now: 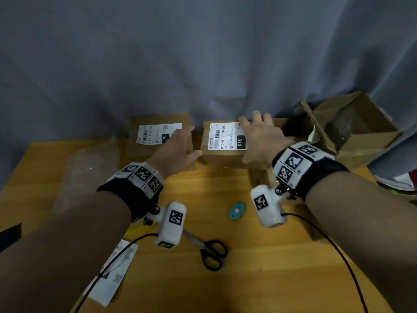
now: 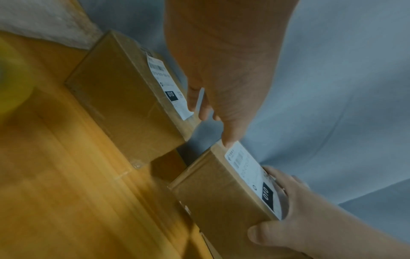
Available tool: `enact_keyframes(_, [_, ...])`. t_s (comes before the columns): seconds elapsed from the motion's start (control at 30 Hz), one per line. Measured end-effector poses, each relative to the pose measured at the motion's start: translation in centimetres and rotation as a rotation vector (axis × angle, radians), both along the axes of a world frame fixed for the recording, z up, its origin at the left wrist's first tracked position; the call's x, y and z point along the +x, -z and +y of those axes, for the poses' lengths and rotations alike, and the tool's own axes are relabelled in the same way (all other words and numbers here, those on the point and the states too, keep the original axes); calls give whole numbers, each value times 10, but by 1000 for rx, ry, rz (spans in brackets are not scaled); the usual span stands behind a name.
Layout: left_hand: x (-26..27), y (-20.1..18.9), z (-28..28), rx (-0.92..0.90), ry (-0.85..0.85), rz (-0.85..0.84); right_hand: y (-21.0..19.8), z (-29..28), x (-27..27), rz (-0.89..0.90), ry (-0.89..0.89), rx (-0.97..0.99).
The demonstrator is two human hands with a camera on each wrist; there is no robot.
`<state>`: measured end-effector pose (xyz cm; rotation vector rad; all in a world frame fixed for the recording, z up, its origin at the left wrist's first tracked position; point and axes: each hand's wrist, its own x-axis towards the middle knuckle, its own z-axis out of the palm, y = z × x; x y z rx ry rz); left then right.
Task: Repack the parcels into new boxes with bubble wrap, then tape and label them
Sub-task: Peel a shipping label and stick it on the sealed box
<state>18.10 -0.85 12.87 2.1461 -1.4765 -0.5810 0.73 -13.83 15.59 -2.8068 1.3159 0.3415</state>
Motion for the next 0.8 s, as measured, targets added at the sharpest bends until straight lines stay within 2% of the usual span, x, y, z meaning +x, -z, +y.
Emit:
enact_keyframes(0.17, [10,4,-3,41,-51,-9,27,-19,36,23,8,99])
enact_keyframes(0.27, [12,6,-4,70,-42,-47,53,-22,44,-45,20,215])
enact_keyframes(0.37, [12,8,-8,99,-27,-77,72,-18,46,-8,1,255])
enact_keyframes(0.5, [12,14,-14,154,-10,-91,85,-12,40,-234,4,294])
enact_keyframes(0.63, [-2,12,-21,183,13,-115,77,-8,23,-428,-29,346])
enact_keyframes(0.8, [-32,9,-25,155,92,-137,60,8,-18,-462,-28,339])
